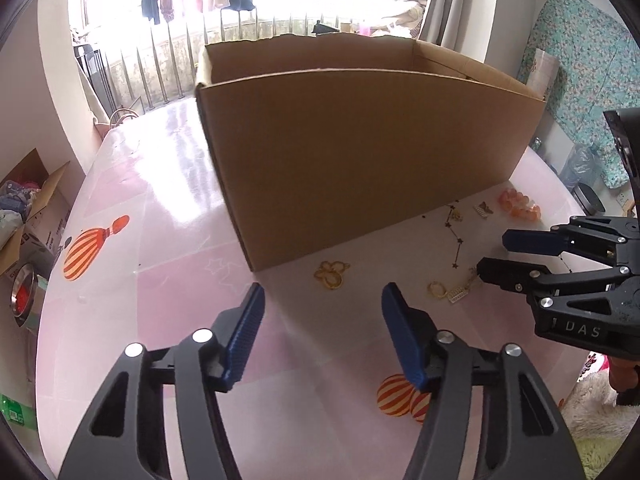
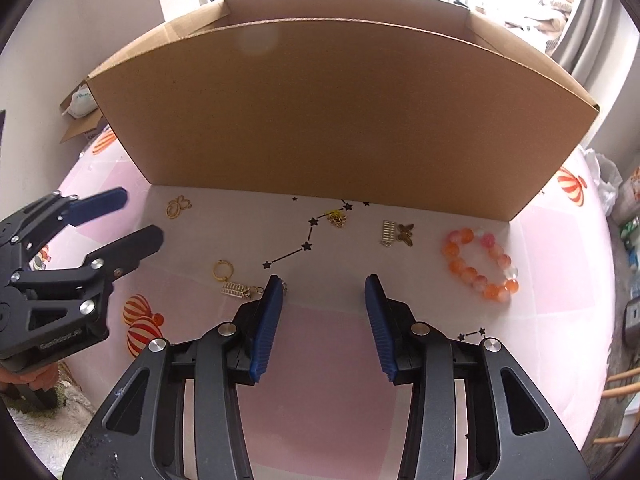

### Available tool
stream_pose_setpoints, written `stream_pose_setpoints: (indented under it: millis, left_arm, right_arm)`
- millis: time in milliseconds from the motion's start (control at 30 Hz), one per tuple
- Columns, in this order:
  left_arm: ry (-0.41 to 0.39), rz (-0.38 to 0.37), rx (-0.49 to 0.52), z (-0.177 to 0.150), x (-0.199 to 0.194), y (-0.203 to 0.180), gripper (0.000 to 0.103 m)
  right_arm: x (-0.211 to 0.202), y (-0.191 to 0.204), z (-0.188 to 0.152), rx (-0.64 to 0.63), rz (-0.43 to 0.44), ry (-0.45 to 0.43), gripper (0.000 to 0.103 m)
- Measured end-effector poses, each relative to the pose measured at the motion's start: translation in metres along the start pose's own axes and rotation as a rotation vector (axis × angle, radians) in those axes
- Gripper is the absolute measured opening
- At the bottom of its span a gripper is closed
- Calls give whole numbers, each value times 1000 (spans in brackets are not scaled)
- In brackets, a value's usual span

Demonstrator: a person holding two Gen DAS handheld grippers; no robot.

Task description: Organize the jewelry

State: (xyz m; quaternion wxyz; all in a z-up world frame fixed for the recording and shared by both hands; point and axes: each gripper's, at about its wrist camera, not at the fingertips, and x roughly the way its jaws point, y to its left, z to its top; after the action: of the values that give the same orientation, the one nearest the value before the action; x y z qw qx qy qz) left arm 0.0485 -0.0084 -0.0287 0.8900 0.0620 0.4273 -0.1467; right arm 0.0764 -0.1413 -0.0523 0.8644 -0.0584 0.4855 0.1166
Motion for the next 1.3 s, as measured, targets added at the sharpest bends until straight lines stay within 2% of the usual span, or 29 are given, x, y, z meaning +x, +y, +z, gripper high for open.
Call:
stream_pose_setpoints:
  millis: [200, 300, 500, 567, 600, 700, 900, 967, 1300]
  left_arm:
    - [35, 6, 16, 12, 17, -8, 28]
    - [59, 22, 7, 16, 24, -7, 22]
    - [81, 39, 1, 22, 32, -8, 19]
    - [82, 39, 4, 23, 33, -10, 16]
    - [82, 40, 9, 21, 30, -8, 14]
    - [85, 44, 21, 21, 29, -11, 11]
    - [86, 42, 21, 20, 27, -9, 10]
    - [83, 38, 20, 18, 23, -6, 4]
    - [85, 13, 2, 9, 7, -5, 4]
  right_arm:
    - [-6, -5, 2, 17, 28, -52, 40]
    - [-9, -9, 6, 15, 39, -66, 40]
    - [-8, -13, 9, 10, 50, -88, 40]
    - [-16, -23, -15, 15, 53, -94, 40]
    - [-28, -12, -22, 17, 54, -96, 40]
    - [-34, -18, -30, 25, 57, -100, 40]
    - [-42, -34, -42, 40, 63, -108, 40]
    - [-45, -38, -45, 42, 62, -111, 40]
    - [-63, -46, -51, 37, 73, -121, 40]
